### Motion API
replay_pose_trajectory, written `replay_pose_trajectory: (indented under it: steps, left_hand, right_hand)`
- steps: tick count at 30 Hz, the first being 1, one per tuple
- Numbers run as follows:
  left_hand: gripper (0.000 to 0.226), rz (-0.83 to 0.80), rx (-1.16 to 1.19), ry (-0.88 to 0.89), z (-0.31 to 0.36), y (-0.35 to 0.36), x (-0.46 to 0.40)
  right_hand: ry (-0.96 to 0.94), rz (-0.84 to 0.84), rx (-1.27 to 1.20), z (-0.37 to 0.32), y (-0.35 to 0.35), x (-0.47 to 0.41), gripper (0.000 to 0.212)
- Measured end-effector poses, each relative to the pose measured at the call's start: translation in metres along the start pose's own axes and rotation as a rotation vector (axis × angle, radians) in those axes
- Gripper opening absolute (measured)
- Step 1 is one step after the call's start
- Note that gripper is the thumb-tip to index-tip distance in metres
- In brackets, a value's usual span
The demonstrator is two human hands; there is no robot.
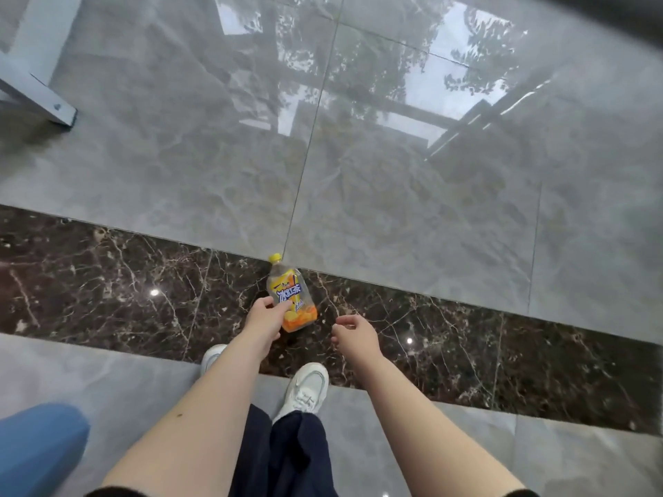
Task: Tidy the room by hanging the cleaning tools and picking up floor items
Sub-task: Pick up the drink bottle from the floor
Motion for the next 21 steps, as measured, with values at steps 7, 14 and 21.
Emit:
replay_pose_trajectory:
  steps: [7, 14, 21]
  left_hand:
    - [0.073, 0.080, -0.085, 0.010, -0.018, 0.011, -0.079]
    - [0.096, 0.097, -0.034, -0.013, -0.045, 0.017, -0.165]
    - [0.086, -0.008, 0.107, -0.079, -0.066, 0.035, -0.217]
  right_hand:
    - [-0.039, -0.001, 0.040, 0.013, 0.026, -0.073, 0.032]
    - [-0.083, -0.076, 0.154, 0.018, 0.080, -0.155, 0.041]
    - [-0.076, -0.156, 0.160, 0.020, 0.121, -0.213, 0.055]
Point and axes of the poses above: each hand's wrist, its own x-axis away from the middle knuckle, its own y-axis out of the palm, z = x × y, the point moved 5 cm from there along -x, towards the middle knuckle, and after that the axes turned 1 degree about z, right-handed, at the moved point
